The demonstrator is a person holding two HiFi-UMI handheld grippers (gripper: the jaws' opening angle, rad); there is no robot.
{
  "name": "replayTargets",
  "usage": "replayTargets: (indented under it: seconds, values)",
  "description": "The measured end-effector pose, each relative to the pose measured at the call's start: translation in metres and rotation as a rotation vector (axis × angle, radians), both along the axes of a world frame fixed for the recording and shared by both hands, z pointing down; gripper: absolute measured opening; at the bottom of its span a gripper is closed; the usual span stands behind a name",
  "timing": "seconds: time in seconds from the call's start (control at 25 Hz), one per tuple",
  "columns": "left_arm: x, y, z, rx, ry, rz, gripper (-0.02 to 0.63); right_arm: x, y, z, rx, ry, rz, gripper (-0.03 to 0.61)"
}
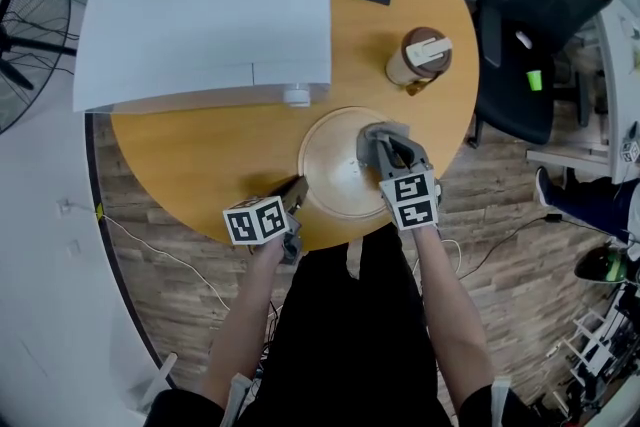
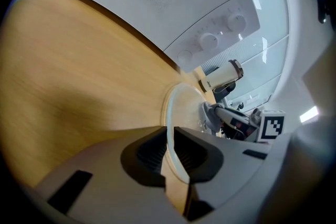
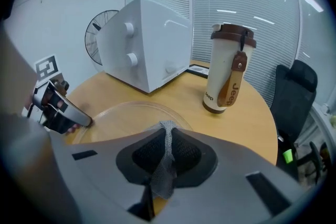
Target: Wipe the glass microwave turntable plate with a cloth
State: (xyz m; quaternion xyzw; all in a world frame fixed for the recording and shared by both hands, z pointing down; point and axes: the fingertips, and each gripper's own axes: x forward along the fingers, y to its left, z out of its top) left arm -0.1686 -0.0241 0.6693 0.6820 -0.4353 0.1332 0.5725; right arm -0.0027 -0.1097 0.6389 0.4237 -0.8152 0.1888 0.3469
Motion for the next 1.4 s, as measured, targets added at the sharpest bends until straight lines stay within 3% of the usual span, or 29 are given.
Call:
replayTargets:
  seconds: [0.28, 0.64, 1.08, 1.4]
  values:
    - [0.001, 0.000, 0.001, 0.007, 0.006, -0.007, 0.034, -0.009, -0.025, 0.018, -0.006, 0.071, 0.010, 0.040]
    - [0.000, 0.000, 0.002, 0.015, 0.007, -0.008, 0.034, -0.062, -0.040, 0.018, -0.001, 0.036, -0.086, 0.040]
    - [0.000, 0.000, 0.001, 0.008, 0.024, -0.025, 0.032, -0.128, 0.019, 0.018, -0.055, -0.020, -0.324, 0.040]
    - [0.001, 0.002, 0.003, -0.009, 0.055, -0.051, 0.029, -0.131, 0.071, 0.018, -0.076, -0.029, -0.377, 0.040]
